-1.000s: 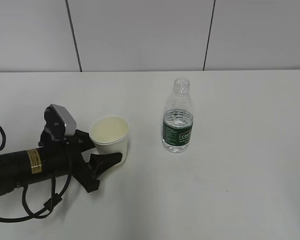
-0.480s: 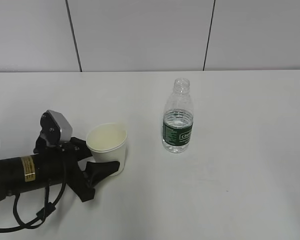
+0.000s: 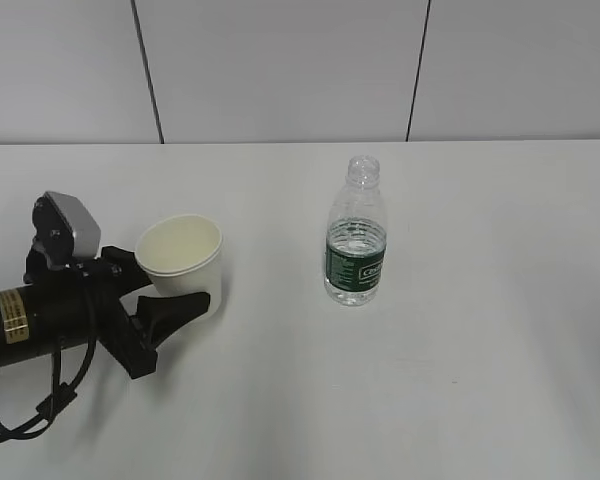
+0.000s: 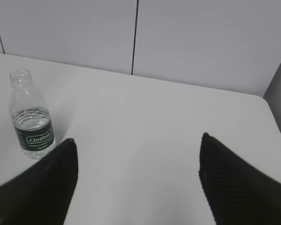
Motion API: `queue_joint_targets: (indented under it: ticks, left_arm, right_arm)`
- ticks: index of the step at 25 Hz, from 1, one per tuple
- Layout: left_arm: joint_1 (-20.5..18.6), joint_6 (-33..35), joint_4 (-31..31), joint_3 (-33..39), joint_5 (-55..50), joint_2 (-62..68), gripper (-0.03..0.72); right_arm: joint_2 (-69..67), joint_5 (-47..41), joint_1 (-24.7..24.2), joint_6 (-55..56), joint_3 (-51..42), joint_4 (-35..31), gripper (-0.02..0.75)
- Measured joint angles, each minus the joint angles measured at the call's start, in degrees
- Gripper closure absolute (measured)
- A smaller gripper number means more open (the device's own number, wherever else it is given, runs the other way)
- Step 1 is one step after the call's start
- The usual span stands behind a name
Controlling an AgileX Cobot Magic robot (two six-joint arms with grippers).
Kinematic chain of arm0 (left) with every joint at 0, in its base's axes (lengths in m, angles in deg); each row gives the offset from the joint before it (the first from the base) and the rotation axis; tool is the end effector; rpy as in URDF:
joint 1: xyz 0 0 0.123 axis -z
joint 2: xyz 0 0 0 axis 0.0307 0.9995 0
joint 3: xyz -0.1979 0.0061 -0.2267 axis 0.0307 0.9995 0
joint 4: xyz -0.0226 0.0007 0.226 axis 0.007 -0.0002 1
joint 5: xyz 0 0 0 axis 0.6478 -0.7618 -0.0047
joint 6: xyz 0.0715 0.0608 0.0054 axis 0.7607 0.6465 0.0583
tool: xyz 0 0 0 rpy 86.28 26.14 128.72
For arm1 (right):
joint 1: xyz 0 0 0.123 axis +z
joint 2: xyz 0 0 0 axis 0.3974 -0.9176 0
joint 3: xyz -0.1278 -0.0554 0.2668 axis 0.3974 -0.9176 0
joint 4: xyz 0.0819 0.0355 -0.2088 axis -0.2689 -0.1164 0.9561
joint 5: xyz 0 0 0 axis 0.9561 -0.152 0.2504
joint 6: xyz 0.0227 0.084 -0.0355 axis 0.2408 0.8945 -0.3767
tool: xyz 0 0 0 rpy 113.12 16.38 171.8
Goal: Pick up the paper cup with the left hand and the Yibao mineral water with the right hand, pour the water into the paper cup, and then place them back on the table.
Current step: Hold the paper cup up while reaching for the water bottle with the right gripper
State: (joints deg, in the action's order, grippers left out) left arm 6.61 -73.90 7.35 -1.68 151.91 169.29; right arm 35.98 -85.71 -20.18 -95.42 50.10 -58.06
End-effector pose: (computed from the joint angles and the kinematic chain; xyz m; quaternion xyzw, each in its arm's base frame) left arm 0.2730 -0.1059 0.1401 0.3613 0.7145 -0.2786 0.5304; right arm 0.0359 0.0015 0.3081 -0.0761 0.7872 -0.0277 0.6114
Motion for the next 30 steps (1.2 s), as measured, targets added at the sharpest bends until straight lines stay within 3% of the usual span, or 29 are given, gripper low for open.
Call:
queue_joint_targets:
  ticks: [11, 15, 24, 30]
  left_arm:
    - [0.0, 0.0, 0.41, 0.17, -0.01, -0.2, 0.223]
    - [0.0, 0.0, 0.47, 0.17, -0.01, -0.2, 0.223]
    - [0.0, 0.0, 0.47, 0.17, -0.01, -0.2, 0.223]
    - [0.0, 0.0, 0.47, 0.17, -0.01, -0.2, 0.223]
  right_arm:
    - [-21.88, 20.3, 0.13, -3.0, 0.0, -0.64, 0.146]
    - [-29.01, 28.19, 2.9, -3.09, 0.0, 0.15, 0.146]
    - [-46.63, 50.37, 5.67, 3.25, 0.0, 6.16, 0.146]
    - [-56.01, 60.32, 5.67, 8.53, 0.0, 14.42, 0.146]
